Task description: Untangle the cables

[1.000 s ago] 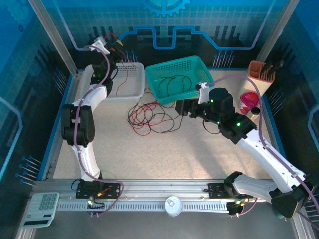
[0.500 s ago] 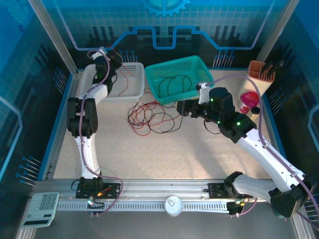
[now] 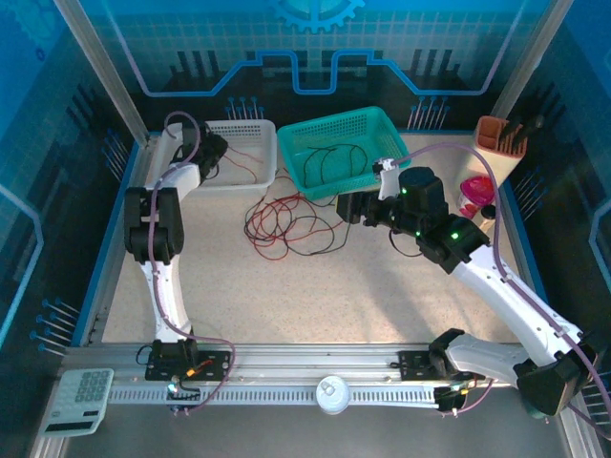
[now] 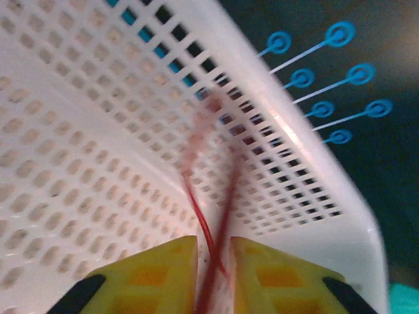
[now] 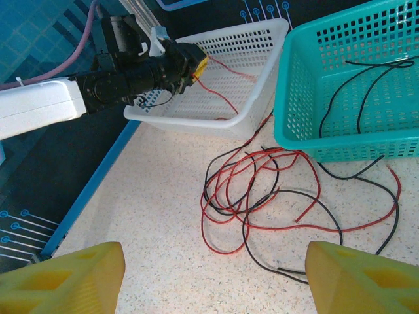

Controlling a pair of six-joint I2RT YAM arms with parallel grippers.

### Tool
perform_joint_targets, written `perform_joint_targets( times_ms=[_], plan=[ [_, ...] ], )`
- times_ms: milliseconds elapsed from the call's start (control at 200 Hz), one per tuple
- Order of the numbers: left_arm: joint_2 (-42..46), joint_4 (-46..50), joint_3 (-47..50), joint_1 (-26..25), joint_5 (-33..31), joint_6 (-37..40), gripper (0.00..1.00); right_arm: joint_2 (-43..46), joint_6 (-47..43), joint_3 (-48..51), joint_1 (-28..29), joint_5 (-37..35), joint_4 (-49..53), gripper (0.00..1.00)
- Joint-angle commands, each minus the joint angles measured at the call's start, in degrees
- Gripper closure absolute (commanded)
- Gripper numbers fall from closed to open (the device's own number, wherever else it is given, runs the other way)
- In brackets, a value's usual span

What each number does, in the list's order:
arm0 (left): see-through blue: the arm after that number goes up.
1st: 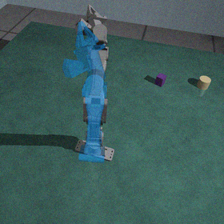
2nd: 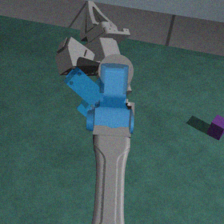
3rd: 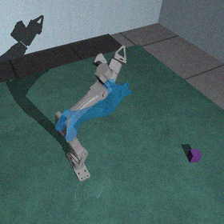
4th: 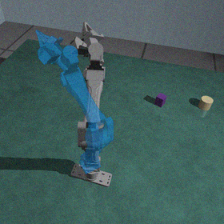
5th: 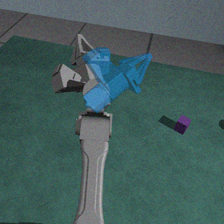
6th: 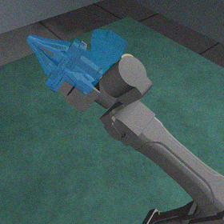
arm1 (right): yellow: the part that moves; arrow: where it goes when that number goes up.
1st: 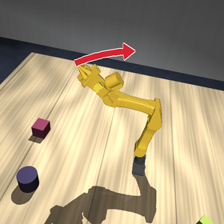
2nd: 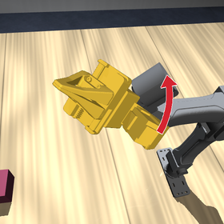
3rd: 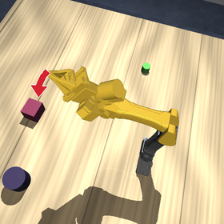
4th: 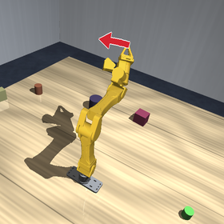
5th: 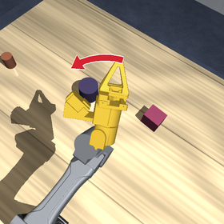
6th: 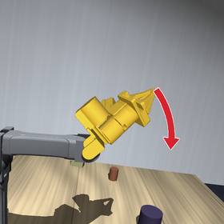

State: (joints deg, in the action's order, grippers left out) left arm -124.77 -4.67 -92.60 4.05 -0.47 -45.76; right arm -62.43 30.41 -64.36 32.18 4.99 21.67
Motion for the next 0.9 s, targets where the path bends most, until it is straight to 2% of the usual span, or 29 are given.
perform_joint_targets(
  times_ms=[0, 35, 140, 325, 570, 775, 895],
  plan=[
    [2.06, 7.44, -4.22, 1.17, -0.31, -0.75, 0.64, 0.12, -0.26, -0.94, -0.54, 0.20, -1.15, 0.26],
    [1.95, 8.84, -5.19, 1.17, -0.27, -0.44, 0.56, 0.13, -0.42, -1.03, -0.46, -0.02, -1.04, 0.26],
    [2.20, 12.31, -7.84, 1.39, -0.23, 1.32, 0.47, -0.21, -0.79, -1.37, -0.49, -0.67, -0.98, 0.26],
    [3.24, 17.58, -12.01, 1.48, -1.09, 4.97, 0.35, -1.01, -0.81, -1.38, -0.52, -1.03, -1.02, 0.26],
    [4.37, 24.21, -14.67, 1.99, -4.85, 7.80, 0.31, -0.98, -0.62, -1.30, -0.49, -1.51, -1.10, 0.26],
    [8.04, 23.13, -12.28, 2.38, -4.71, 10.16, 0.31, -0.53, -0.60, -0.95, -0.59, -2.38, -0.53, 0.26],
    [12.06, 23.08, -11.38, 1.73, -2.12, 10.77, 0.31, -1.47, -0.88, -1.30, -0.58, -3.21, 1.08, 0.26]
  ],
)
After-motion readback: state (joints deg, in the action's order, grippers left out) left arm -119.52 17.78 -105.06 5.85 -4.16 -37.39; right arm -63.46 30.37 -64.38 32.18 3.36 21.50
